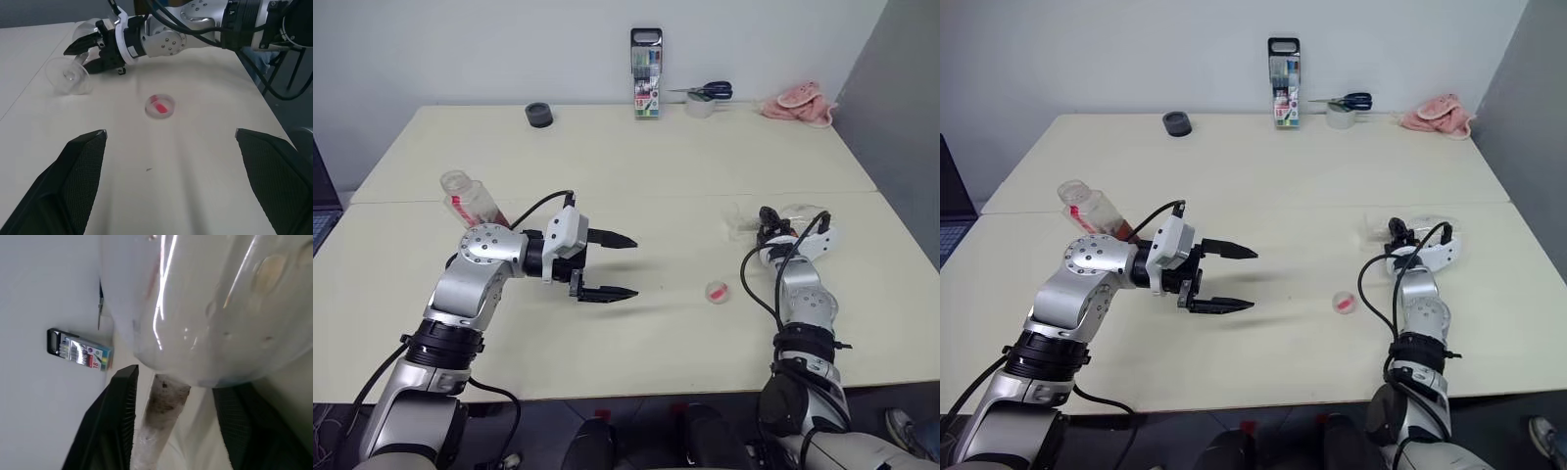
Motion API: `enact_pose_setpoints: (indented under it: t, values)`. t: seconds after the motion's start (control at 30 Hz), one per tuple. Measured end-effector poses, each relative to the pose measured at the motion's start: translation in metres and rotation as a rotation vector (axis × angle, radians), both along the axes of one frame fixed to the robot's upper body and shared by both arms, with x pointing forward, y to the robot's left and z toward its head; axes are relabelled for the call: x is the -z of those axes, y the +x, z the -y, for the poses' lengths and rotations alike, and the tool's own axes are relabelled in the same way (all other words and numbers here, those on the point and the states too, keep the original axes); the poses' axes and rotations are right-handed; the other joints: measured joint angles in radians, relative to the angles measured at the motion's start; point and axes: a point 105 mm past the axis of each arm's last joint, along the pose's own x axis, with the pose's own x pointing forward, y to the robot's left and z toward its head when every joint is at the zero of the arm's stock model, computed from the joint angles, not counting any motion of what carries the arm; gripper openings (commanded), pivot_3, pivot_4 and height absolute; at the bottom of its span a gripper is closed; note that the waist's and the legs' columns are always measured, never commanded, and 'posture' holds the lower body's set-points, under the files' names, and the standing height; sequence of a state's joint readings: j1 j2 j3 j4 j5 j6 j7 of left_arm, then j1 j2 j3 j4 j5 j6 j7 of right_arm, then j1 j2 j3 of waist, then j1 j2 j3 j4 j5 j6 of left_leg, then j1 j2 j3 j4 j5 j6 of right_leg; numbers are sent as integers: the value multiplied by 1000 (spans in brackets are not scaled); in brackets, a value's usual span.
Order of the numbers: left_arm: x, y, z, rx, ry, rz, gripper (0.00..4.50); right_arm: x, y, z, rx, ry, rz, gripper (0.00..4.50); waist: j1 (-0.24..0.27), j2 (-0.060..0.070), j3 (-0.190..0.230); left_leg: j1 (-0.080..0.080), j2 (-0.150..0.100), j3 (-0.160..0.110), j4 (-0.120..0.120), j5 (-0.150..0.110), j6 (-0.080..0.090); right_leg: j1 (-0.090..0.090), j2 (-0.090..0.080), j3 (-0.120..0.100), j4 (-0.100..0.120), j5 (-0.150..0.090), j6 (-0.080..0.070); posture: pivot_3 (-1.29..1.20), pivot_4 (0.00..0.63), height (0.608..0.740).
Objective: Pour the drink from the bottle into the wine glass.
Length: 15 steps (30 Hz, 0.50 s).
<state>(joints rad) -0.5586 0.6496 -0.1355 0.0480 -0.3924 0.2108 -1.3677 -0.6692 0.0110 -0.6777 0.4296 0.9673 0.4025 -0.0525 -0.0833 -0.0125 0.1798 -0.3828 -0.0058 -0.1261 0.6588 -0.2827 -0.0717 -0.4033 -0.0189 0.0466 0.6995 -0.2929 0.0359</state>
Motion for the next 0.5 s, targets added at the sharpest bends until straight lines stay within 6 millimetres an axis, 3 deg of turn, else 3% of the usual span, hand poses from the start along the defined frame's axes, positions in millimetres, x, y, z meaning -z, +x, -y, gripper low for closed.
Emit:
enact_pose_setpoints:
  t: [0.13, 0.2, 0.33, 0.5]
  values:
    - [4, -1, 0, 0, 7, -10, 4500, -7, 2, -2, -24, -19, 32, 232, 0, 0, 0, 3, 0, -1, 1, 0, 0, 4, 0, 0, 0, 0, 0, 0, 150, 740]
    - [4, -1, 0, -2, 8, -10, 4500, -10, 0, -3, -44, -83, 44, 206, 2, 0, 0, 3, -1, -1, 1, 0, 0, 4, 0, -1, 0, 0, 0, 0, 150, 740]
    - [10, -2, -2, -34, 4, -31, 4500, -25, -13, -25, -163, -557, 122, 206, 0, 2, 0, 0, -1, -1, -1, 0, 0, 0, 0, 0, -1, 0, 0, 0, 150, 740]
    - [18, -1, -7, -123, -15, -57, 4500, -17, -33, -61, -278, -1144, 234, 206, 0, 2, 0, 0, -1, -1, -1, 0, 0, 0, 0, -1, -2, 0, 0, 0, 150, 740]
